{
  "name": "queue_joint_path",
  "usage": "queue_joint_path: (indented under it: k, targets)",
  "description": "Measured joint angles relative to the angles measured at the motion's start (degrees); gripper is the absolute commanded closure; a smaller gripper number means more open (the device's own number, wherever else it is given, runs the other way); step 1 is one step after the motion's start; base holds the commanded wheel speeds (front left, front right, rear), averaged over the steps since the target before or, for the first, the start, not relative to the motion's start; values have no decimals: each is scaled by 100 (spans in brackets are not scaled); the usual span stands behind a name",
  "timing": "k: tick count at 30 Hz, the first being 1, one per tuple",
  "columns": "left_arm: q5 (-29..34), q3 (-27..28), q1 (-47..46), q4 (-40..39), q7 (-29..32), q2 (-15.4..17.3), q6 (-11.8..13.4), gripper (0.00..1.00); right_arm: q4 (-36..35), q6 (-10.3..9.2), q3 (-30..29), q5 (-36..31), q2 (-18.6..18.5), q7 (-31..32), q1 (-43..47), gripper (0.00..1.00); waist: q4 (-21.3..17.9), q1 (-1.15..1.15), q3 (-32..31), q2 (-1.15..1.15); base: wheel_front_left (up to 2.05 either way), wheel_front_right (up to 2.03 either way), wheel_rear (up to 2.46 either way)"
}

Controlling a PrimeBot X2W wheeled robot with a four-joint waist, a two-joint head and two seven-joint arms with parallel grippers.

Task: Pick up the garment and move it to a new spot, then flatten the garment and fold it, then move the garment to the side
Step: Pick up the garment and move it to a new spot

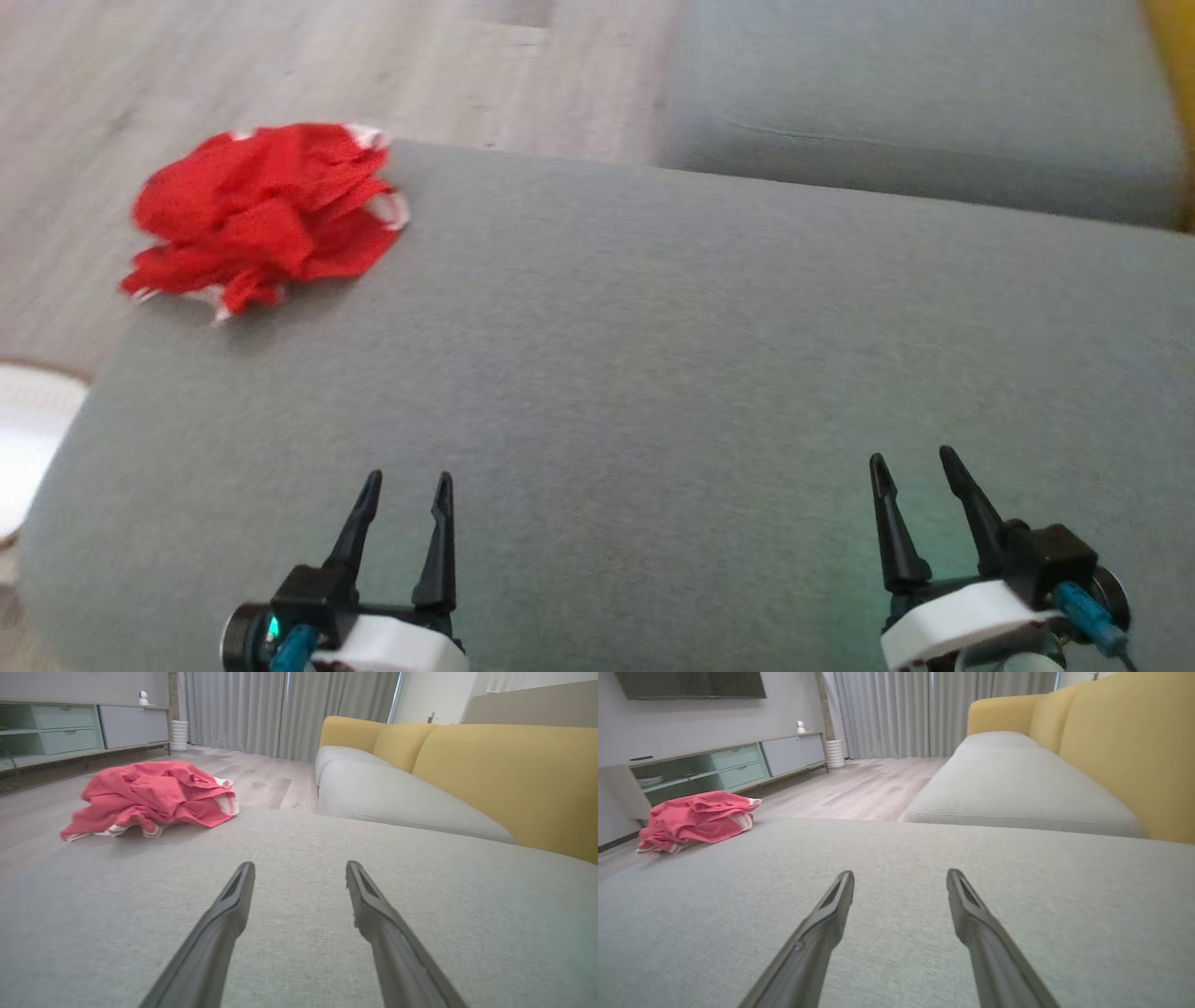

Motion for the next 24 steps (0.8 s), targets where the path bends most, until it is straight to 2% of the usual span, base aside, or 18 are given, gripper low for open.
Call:
queue_joint_path:
  k: [8,12,24]
  targets:
    - [3,143,-2,-94,0,62,4,0,-34,0,126,60,0,0,-17,0,908,0,5,0,0,0,0]
    - [2,243,4,-193,0,77,34,0,-34,0,304,76,1,0,-90,0,1239,0,54,0,0,0,0]
    - [1,441,21,-383,0,78,80,0,-21,0,455,48,-1,0,-352,0,1427,0,277,0,0,0,0]
